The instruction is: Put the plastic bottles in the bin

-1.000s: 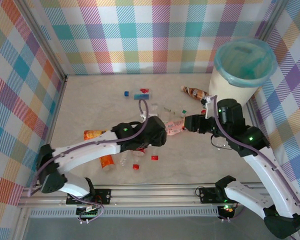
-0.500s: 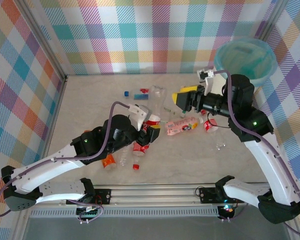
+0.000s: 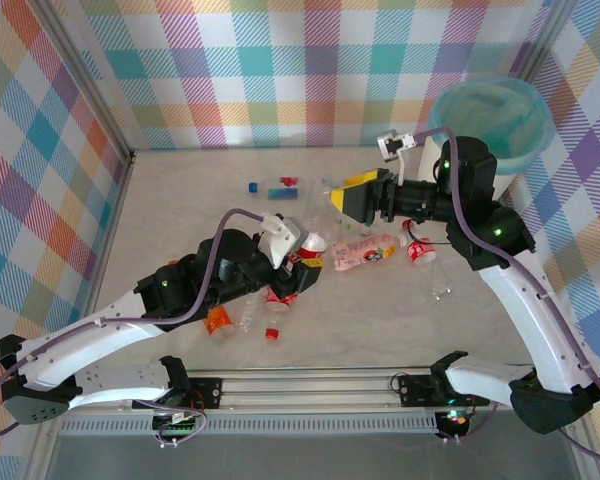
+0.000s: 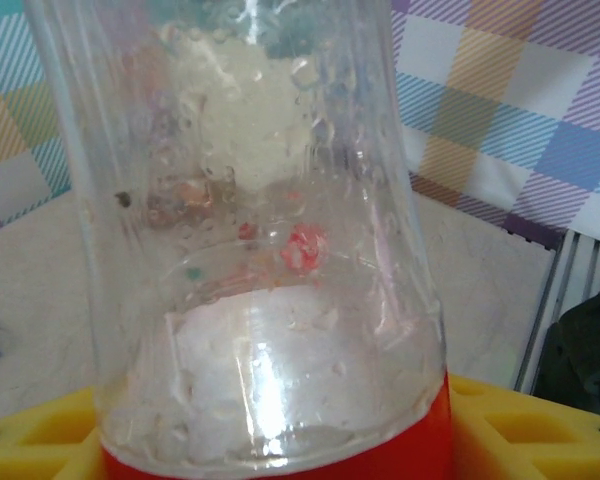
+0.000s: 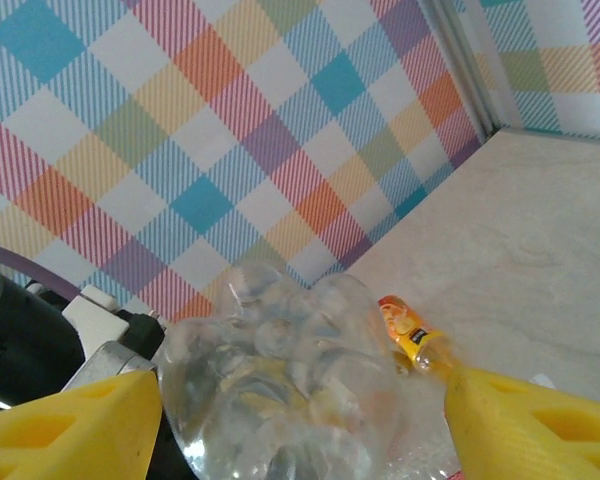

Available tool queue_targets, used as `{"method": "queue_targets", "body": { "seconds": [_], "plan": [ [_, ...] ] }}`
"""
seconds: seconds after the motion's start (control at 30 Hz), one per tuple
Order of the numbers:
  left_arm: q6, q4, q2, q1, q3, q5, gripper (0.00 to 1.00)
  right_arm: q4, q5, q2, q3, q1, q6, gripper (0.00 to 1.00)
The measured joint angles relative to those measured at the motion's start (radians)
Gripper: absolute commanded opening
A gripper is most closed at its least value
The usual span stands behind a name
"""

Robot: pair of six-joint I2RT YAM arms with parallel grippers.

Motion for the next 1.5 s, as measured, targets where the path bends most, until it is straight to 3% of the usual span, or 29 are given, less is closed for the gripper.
{"method": "queue_targets", "body": {
  "seconds": [0.23, 0.5, 0.6, 0.73, 0.9, 1.13, 1.33, 1.5],
  "plan": [
    [0.007, 0.0, 0.007, -0.002, 0.0, 0.052, 0.6, -0.001, -0.045, 0.02, 0.0, 0.024, -0.007, 0.8],
    [0.012, -0.002, 0.019, -0.002, 0.0, 0.067, 0.63, -0.031, -0.019, 0.022, 0.0, 0.03, -0.049, 0.59],
    [0.013, -0.004, 0.023, -0.002, 0.0, 0.061, 0.69, -0.044, -0.006, 0.021, 0.001, 0.03, -0.068, 0.56],
    [0.014, 0.002, 0.022, -0.002, 0.0, 0.035, 0.91, -0.092, 0.043, 0.021, 0.031, 0.032, -0.088, 0.55],
    [0.013, 0.029, 0.001, -0.002, 0.0, -0.019, 0.96, -0.208, 0.197, 0.028, 0.154, 0.032, -0.155, 0.54],
    [-0.021, 0.084, -0.031, -0.002, -0.003, -0.052, 0.96, -0.314, 0.546, 0.097, 0.455, 0.03, -0.366, 0.55],
    [-0.058, 0.105, -0.032, -0.002, -0.035, -0.066, 0.95, -0.238, 0.904, 0.137, 0.52, -0.014, -0.606, 0.52],
    [-0.084, 0.113, -0.02, -0.002, -0.045, -0.071, 0.95, -0.11, 1.027, 0.169, 0.516, -0.151, -0.706, 0.49]
  ]
}}
